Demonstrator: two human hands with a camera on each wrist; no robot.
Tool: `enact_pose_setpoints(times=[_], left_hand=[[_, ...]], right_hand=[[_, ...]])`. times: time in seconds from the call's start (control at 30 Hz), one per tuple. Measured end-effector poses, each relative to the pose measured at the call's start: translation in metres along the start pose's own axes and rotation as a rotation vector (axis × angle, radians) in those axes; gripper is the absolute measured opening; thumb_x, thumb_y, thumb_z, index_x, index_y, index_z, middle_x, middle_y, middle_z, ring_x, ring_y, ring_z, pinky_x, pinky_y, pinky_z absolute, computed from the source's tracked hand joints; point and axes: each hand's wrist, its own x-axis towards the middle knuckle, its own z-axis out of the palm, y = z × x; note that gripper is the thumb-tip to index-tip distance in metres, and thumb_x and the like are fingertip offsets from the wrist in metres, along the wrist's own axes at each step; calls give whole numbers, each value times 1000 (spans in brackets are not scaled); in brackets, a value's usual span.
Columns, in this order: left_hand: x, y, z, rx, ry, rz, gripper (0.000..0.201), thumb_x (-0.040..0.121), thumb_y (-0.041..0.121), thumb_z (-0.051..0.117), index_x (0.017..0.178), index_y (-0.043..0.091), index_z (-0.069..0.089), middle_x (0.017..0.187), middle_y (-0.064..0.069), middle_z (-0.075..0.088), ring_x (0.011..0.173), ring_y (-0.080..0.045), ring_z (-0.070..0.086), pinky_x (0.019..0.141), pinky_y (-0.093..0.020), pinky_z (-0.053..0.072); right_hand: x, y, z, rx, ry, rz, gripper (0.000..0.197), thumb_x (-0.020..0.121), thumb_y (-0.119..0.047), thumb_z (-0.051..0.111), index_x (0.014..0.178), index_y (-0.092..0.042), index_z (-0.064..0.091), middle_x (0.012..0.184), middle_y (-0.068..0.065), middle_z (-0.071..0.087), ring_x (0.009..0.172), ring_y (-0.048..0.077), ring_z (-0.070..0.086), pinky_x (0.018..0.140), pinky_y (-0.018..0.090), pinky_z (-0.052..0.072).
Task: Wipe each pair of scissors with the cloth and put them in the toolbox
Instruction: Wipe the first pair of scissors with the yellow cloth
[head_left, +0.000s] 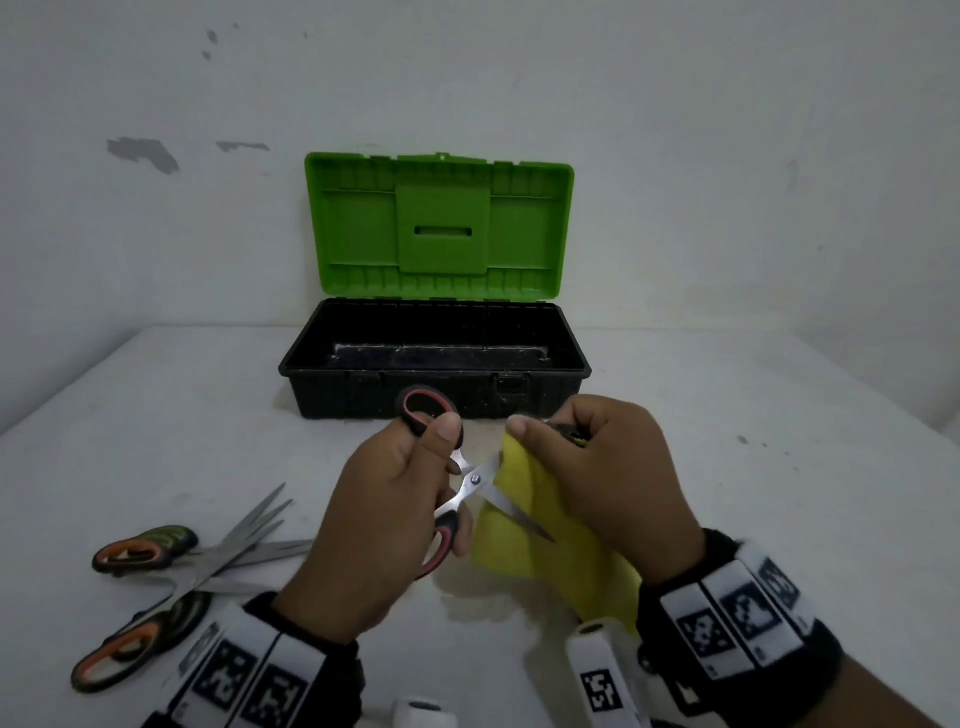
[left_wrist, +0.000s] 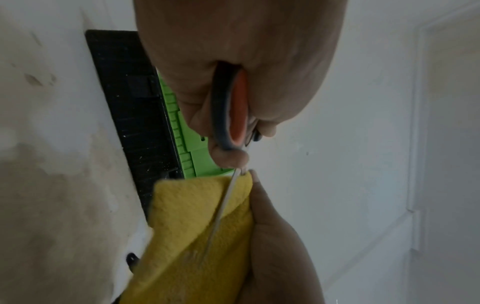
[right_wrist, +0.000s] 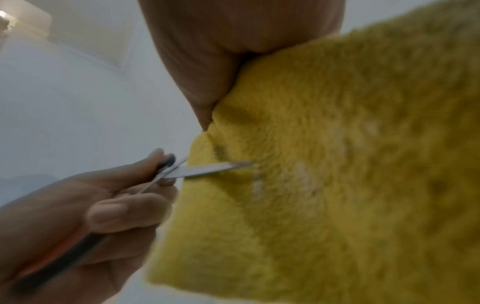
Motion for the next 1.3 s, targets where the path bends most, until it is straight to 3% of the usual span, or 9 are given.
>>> enact_pose_setpoints(times=[0.27,0.37,0.47,0.73,0.9,1.0,1.1,1.2,1.3], left_hand=[[4,-2,4,58,10,15,39,97,47,44,63,28,50,53,7,44,48,-31,56,46,-27,43],[5,-2,2,44,-7,-1,41,96,49,45,62,29,50,49,6,42,47,-34,55,48,-33,42],[4,-2,-1,22,-10,-35,45,96,48,44,54,31,45,46,2,38,43,-33,55,44,-28,37],[7,-8,-7,25,-83,-182,47,96,51,43,72,11,41,51,8,31,43,-24,57,49,-29,34],[13,-9,0,12,-113,-217,49,97,49,45,81,3,47,49,12,38,42,-26,55,44,-25,35],[18,-13,-3,51,-66,-195,47,97,50,45,71,11,45,50,12,40,46,-23,52,45,-26,35],[22,-18,-9,131,-49,-173,49,94,57,46,64,18,49,52,14,41,56,-23,49,56,-33,37],[23,-17,-9,58,-94,-180,49,96,51,47,78,7,56,53,12,41,53,-24,48,54,-34,45],[24,-13,-5,26,-136,-160,41,98,45,48,75,11,57,54,11,42,52,-17,45,52,-35,48]], right_hand=[[-18,-11,6,36,-55,-70,40,79,-47,76,56,-25,51,50,-9,49,53,9,49,50,14,40],[-11,-7,3,9,-28,-54,43,79,-45,78,53,-28,48,49,-11,47,53,7,50,50,14,39],[1,8,-7,-52,-1,-12,47,80,-44,78,52,-25,47,48,-9,45,52,8,48,49,14,35],[36,34,-27,-195,62,82,42,91,-40,69,68,-6,62,55,2,54,49,12,50,52,26,34],[34,7,-15,-24,-216,-112,19,93,-27,69,77,-23,59,68,-4,61,62,11,57,59,27,48],[22,3,-14,74,-445,-241,11,92,-20,69,83,-21,63,82,-2,67,77,18,63,72,35,53],[13,3,-19,114,-593,-279,8,91,-14,73,86,-16,66,90,0,69,80,15,61,75,26,51],[9,2,-22,122,-650,-241,17,94,-25,68,84,-12,69,91,0,72,81,17,65,78,32,53],[10,2,-19,70,-630,-197,21,96,-24,67,76,-20,69,81,-4,74,78,12,70,79,35,54]])
